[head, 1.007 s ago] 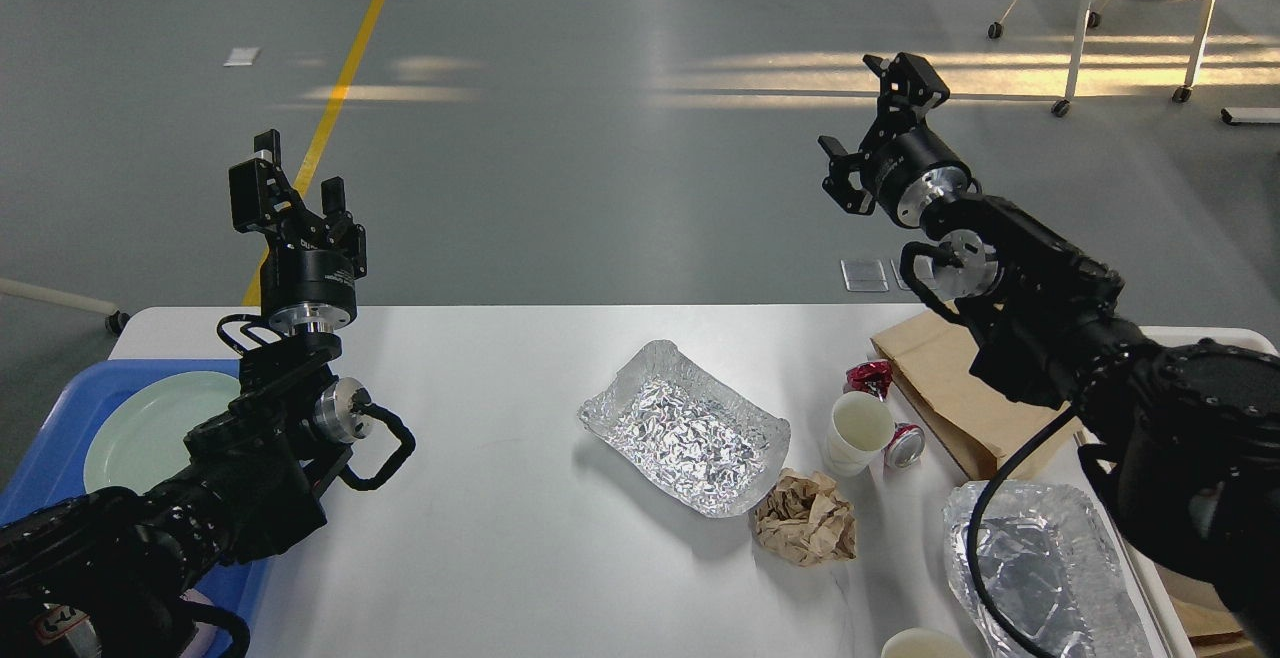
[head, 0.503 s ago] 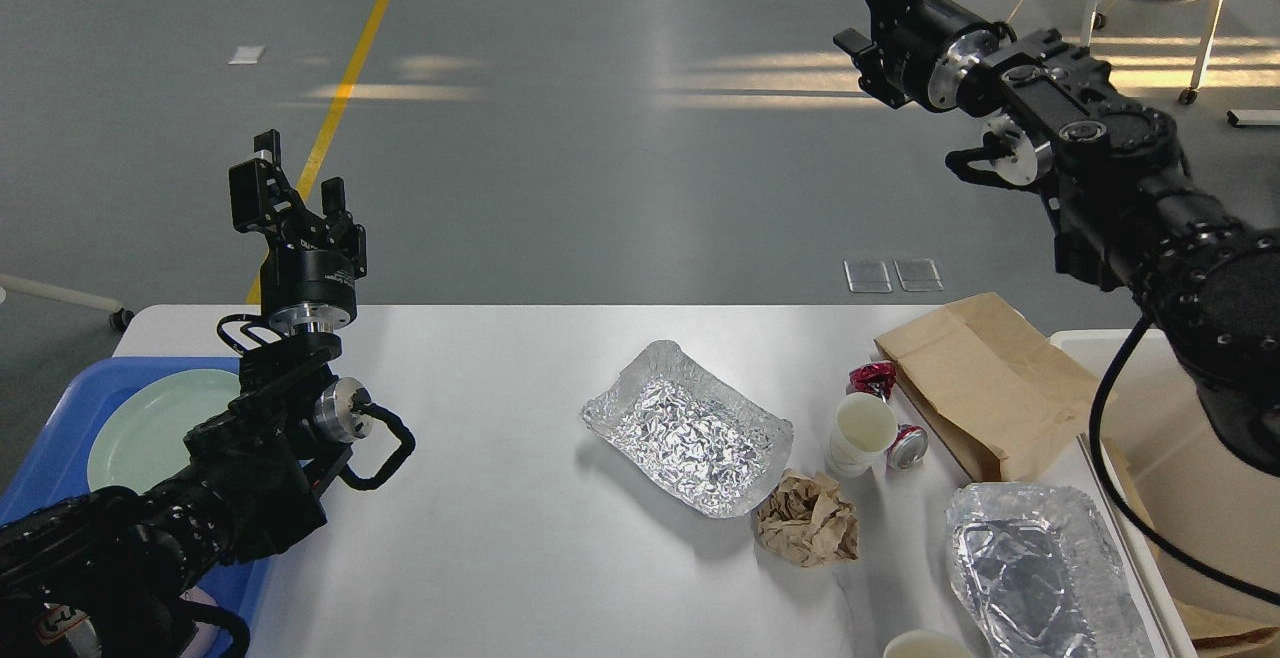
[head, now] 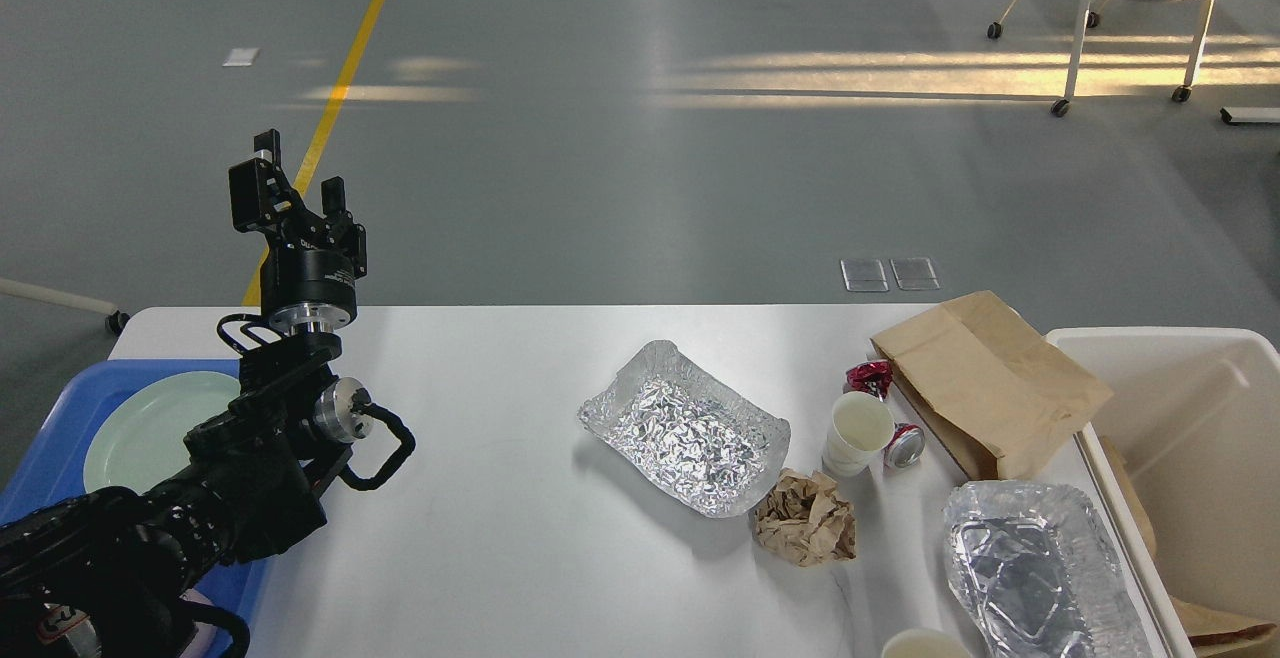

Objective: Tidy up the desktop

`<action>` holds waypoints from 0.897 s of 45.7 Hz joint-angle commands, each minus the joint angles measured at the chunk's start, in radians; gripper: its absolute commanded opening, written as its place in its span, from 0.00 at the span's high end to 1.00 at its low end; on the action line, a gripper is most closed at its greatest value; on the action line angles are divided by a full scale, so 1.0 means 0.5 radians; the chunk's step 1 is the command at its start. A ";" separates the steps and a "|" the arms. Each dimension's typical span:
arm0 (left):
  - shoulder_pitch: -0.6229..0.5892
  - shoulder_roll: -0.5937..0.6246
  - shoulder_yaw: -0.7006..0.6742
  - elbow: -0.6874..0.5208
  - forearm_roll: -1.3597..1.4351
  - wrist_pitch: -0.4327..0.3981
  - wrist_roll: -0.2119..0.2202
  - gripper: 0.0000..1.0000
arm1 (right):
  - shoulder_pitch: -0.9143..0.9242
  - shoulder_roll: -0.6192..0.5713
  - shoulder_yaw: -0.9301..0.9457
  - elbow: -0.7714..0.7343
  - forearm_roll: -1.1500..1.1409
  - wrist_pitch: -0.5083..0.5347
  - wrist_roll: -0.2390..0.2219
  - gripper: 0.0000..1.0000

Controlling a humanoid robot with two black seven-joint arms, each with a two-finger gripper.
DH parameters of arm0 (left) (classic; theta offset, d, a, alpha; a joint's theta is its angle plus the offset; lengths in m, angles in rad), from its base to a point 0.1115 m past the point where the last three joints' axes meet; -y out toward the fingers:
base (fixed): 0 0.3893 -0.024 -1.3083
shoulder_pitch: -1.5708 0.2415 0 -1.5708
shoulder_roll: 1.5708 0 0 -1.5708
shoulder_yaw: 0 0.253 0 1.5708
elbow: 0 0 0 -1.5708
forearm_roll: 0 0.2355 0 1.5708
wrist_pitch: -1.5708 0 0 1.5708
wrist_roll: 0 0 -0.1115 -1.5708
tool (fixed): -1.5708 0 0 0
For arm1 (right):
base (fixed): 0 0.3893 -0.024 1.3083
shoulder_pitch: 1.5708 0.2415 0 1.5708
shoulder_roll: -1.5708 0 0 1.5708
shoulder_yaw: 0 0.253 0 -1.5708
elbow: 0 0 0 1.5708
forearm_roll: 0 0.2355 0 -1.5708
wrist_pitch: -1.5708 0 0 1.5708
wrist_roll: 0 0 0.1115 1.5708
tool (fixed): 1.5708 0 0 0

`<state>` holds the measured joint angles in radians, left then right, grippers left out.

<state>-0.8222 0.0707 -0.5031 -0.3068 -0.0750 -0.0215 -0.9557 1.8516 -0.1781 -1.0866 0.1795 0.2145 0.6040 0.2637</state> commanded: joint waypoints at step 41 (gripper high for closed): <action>0.000 0.000 0.000 0.000 0.000 0.000 0.000 0.04 | 1.420 -0.399 -0.039 1.129 -0.374 0.712 -0.009 0.00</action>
<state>-0.8222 0.0712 -0.5031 -0.3068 -0.0751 -0.0215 -0.9557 2.5116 -0.3787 -1.1132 0.7355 0.0280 0.9593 0.2590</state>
